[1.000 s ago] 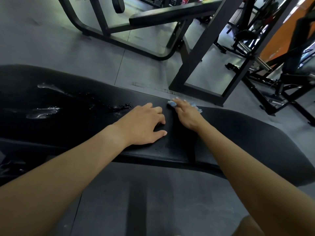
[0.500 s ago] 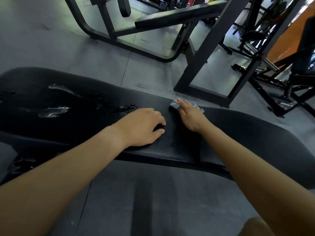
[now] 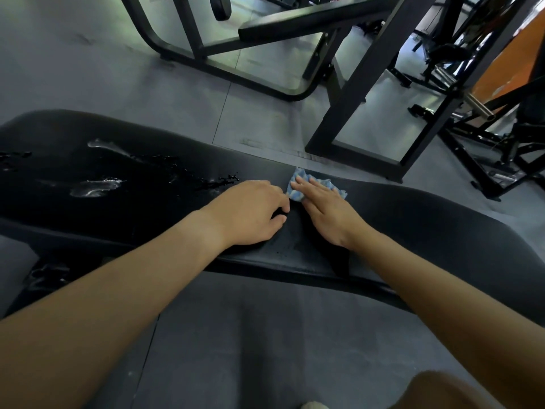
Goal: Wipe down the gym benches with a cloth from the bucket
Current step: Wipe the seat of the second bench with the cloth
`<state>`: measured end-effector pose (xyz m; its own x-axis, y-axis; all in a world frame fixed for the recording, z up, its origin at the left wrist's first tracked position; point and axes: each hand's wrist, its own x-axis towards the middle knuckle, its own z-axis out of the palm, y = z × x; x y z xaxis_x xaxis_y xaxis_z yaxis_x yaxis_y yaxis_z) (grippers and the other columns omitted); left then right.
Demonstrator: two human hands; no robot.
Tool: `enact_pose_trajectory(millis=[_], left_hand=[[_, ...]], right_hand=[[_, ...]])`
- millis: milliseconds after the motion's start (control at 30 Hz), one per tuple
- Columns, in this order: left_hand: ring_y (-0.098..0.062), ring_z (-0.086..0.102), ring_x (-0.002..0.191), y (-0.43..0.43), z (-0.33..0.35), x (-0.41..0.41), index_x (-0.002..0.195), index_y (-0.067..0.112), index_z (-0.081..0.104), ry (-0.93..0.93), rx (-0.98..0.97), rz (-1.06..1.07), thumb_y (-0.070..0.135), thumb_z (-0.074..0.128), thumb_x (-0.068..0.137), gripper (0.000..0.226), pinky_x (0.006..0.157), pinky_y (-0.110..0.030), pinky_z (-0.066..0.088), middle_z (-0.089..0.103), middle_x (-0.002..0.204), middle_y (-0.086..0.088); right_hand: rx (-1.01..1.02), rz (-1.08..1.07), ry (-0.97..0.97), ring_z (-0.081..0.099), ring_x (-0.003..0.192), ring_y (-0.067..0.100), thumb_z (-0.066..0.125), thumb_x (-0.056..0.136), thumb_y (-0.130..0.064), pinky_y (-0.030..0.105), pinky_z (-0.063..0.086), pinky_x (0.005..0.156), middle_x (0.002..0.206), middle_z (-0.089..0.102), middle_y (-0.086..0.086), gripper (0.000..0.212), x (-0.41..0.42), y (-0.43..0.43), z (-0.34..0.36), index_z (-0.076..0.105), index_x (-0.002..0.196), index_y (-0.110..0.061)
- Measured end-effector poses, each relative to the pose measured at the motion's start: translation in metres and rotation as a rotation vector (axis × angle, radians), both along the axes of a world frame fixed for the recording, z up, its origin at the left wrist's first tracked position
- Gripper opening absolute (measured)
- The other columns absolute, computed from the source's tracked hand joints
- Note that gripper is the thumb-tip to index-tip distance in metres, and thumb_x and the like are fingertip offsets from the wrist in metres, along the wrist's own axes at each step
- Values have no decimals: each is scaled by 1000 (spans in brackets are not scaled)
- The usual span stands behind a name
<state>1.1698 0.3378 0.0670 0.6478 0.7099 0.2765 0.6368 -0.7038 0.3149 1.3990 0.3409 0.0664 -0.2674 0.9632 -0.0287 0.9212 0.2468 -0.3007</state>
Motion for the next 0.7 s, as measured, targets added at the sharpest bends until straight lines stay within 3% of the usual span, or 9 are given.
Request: enact_pose_trajectory(millis=[233,433,567,700], left_hand=[[-15,59,117,-12,3,7,130,25,66,34,-39,76,37,55,101,34,106,-37,44,67,128,7],[-11,40,144,-32,-4,-4,141,24,59,40,-41,105,38,49,106,40,125,-34,21,48,156,5],[-16,50,128,-49,0,-18,133,22,64,75,28,159,42,50,104,38,114,-35,38,53,143,4],[-13,54,116,-59,5,-31,131,24,64,130,36,192,50,43,103,44,106,-38,44,58,131,8]], right_hand=[[2,-80,18,15,155,16,31,109,-27,55,4,124,165,26,-10,46,-8,46,-6,38,154,-32],[55,-1,23,8,156,14,32,109,-24,57,-1,124,166,23,-12,48,-9,7,-9,36,156,-31],[21,105,21,8,156,12,33,109,-23,54,-2,123,166,24,-12,47,1,2,-5,36,155,-32],[26,-3,6,13,155,19,32,109,-22,52,5,124,166,24,-5,46,2,28,-4,37,155,-28]])
